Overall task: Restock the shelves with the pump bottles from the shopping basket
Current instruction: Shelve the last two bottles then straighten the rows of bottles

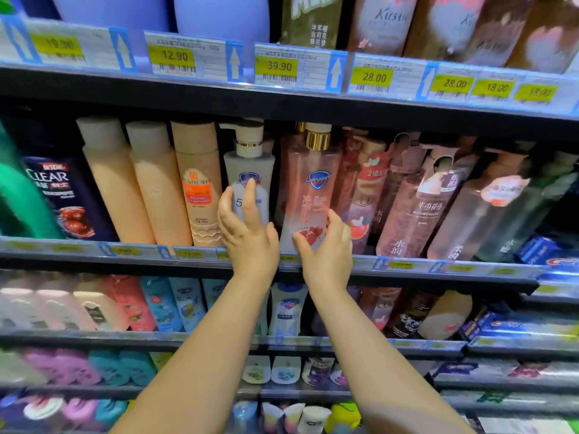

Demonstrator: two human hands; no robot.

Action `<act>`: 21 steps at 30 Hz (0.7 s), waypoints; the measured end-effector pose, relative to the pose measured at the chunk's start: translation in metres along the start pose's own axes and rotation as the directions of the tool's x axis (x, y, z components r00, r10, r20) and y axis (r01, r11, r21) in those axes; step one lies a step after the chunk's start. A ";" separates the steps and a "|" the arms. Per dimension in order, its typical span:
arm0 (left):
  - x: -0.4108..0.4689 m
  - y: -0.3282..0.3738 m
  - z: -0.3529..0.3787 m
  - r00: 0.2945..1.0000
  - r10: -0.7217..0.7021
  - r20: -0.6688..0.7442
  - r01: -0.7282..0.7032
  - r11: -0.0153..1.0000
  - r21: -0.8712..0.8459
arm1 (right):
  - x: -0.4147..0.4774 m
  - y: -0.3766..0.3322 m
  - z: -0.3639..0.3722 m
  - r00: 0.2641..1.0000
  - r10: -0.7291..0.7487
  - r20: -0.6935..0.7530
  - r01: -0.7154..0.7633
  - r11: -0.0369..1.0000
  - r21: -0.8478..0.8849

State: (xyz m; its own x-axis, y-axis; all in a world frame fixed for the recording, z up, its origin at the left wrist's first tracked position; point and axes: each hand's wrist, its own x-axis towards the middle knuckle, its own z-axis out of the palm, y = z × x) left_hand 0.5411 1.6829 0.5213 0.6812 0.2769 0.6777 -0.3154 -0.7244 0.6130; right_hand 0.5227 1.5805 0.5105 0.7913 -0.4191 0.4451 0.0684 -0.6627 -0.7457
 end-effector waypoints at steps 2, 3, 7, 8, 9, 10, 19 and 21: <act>0.000 0.001 -0.004 1.000 0.001 0.021 -0.001 1.000 0.004 | 0.004 -0.002 0.003 1.000 0.003 0.004 -0.003 1.000 -0.012; 0.000 0.000 -0.006 1.000 -0.001 0.030 0.000 1.000 0.004 | 0.005 -0.002 0.004 1.000 0.003 0.008 -0.003 1.000 -0.017; -0.001 -0.001 -0.010 0.998 0.000 0.069 0.000 1.000 -0.010 | 0.011 -0.003 0.007 1.000 0.000 0.014 0.000 1.000 -0.020; -0.001 -0.001 -0.011 0.997 0.002 0.082 -0.001 1.000 -0.007 | 0.011 -0.003 0.008 1.000 0.002 0.013 -0.002 1.000 -0.014; -0.001 -0.001 -0.013 0.995 0.005 0.095 -0.005 1.000 -0.003 | 0.011 -0.003 0.007 1.000 0.004 0.015 -0.003 1.000 -0.009; -0.002 -0.001 -0.014 0.994 0.009 0.107 -0.009 1.000 0.000 | 0.010 -0.004 0.007 1.000 0.002 0.020 -0.002 1.000 -0.005; -0.026 0.022 -0.016 0.990 0.116 0.083 -0.109 0.990 -0.090 | -0.002 0.014 -0.027 0.994 -0.109 0.013 0.105 0.982 0.155; -0.026 0.035 -0.011 0.979 0.148 0.139 -0.121 0.975 -0.187 | -0.004 0.019 -0.039 0.995 -0.088 -0.051 0.095 0.983 0.160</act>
State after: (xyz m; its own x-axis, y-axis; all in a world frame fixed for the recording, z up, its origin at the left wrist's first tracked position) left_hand 0.5051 1.6573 0.5290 0.7119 0.0761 0.6981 -0.5136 -0.6216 0.5914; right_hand 0.4972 1.5449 0.5141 0.7503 -0.3906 0.5334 0.2393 -0.5917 -0.7698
